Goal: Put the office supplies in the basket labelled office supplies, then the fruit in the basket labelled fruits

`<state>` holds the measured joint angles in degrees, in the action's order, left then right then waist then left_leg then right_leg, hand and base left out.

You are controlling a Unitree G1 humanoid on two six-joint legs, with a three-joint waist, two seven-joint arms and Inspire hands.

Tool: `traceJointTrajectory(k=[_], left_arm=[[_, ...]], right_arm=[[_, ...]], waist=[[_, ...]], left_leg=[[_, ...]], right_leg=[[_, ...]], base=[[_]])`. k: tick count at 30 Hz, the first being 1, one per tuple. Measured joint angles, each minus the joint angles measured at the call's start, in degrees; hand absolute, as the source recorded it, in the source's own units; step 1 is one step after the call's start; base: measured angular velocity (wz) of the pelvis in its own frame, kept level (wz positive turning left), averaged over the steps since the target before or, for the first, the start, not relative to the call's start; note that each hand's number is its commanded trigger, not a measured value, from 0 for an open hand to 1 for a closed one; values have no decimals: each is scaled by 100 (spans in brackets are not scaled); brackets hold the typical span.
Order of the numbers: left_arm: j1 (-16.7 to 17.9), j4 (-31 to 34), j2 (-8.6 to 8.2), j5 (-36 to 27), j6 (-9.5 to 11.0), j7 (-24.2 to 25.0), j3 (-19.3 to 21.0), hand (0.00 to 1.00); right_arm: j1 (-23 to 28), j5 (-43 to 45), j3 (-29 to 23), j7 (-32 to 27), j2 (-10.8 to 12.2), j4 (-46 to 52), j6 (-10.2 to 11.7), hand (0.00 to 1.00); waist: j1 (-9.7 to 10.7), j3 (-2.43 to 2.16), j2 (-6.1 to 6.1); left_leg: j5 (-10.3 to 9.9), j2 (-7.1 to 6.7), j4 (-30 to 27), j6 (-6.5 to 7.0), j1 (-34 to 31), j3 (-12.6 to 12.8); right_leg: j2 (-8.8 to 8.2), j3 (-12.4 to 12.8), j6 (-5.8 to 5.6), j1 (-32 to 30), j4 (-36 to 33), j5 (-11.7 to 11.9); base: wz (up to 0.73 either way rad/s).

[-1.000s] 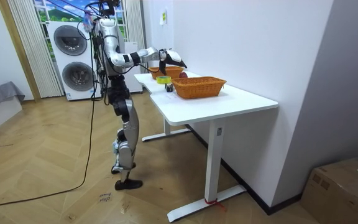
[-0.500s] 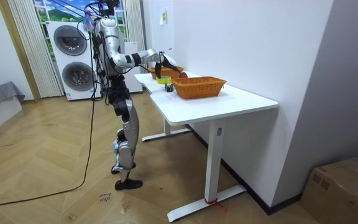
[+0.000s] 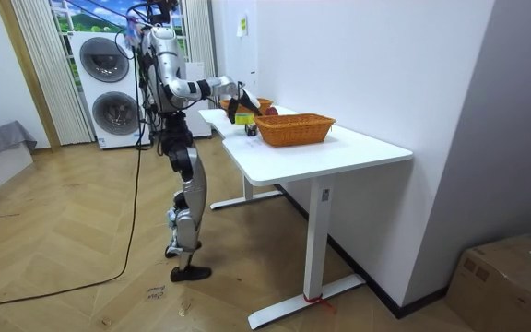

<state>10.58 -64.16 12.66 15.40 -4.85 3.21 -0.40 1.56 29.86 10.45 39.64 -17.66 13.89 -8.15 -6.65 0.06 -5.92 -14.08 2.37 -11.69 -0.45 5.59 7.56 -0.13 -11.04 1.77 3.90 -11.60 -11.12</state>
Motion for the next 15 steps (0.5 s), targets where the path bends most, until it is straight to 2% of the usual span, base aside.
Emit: traceJointTrajectory(k=[6,10,15], left_arm=[[6,-11,-2,-1,-24,-6,-3,0],[6,-3,-16,0,-114,-17,1,0],[8,18,-21,5,-153,-17,9,0]], right_arm=[[76,28,12,45,2,-325,-82,0],[89,66,1,61,4,-325,-190,0],[90,224,-39,60,3,-325,-198,0]], waist=[[5,6,-5],[19,10,-21],[29,12,-24]], left_leg=[[1,0,-1,1,-13,-1],[0,0,18,2,-17,-3],[0,-4,15,2,-19,-2]], right_leg=[[-2,-13,5,5,-9,10],[9,-8,6,6,-8,10],[18,19,6,-5,4,10]], base=[[0],[0],[0]])
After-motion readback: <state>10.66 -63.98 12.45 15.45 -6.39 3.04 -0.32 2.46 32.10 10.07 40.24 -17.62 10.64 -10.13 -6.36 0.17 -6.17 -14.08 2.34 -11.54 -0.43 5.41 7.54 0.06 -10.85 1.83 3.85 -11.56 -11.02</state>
